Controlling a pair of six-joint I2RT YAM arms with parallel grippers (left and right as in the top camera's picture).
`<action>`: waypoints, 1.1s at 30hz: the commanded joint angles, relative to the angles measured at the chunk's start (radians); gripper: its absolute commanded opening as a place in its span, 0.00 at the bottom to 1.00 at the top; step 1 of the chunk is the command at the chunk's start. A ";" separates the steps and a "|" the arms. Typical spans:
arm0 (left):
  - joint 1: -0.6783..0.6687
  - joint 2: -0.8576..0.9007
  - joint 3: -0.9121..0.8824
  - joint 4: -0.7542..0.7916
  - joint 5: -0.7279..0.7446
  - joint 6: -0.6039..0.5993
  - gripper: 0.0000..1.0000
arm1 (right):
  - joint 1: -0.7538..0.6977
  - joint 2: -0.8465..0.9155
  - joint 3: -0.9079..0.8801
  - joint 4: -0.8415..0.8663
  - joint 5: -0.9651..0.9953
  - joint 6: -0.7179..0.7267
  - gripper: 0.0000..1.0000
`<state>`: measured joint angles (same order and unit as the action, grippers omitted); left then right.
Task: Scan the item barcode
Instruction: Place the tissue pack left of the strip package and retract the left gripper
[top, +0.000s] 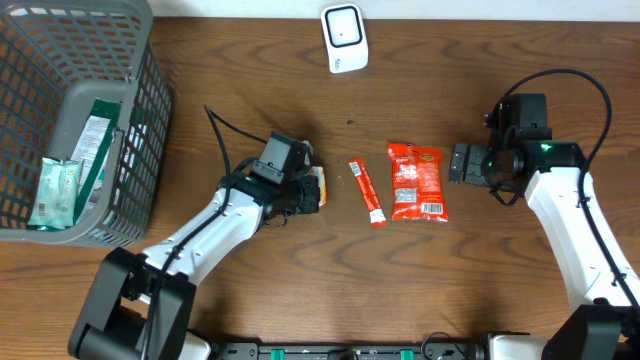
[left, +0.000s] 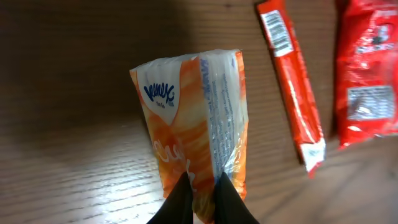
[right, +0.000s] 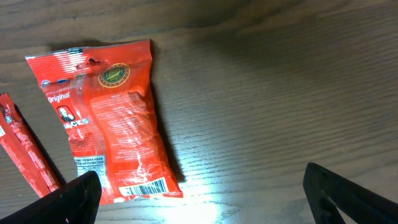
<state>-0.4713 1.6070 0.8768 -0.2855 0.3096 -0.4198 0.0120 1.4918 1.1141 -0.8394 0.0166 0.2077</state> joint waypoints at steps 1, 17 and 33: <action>-0.008 0.007 -0.002 0.004 -0.092 -0.008 0.08 | -0.004 -0.001 0.008 0.002 0.008 0.001 0.99; -0.008 0.007 -0.003 0.000 -0.140 -0.008 0.07 | -0.004 -0.001 0.008 0.002 0.008 0.001 0.99; -0.008 0.043 -0.004 0.019 -0.142 -0.008 0.34 | -0.004 -0.001 0.008 0.002 0.009 0.001 0.99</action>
<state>-0.4774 1.6409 0.8768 -0.2764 0.1799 -0.4282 0.0120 1.4918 1.1141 -0.8394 0.0166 0.2077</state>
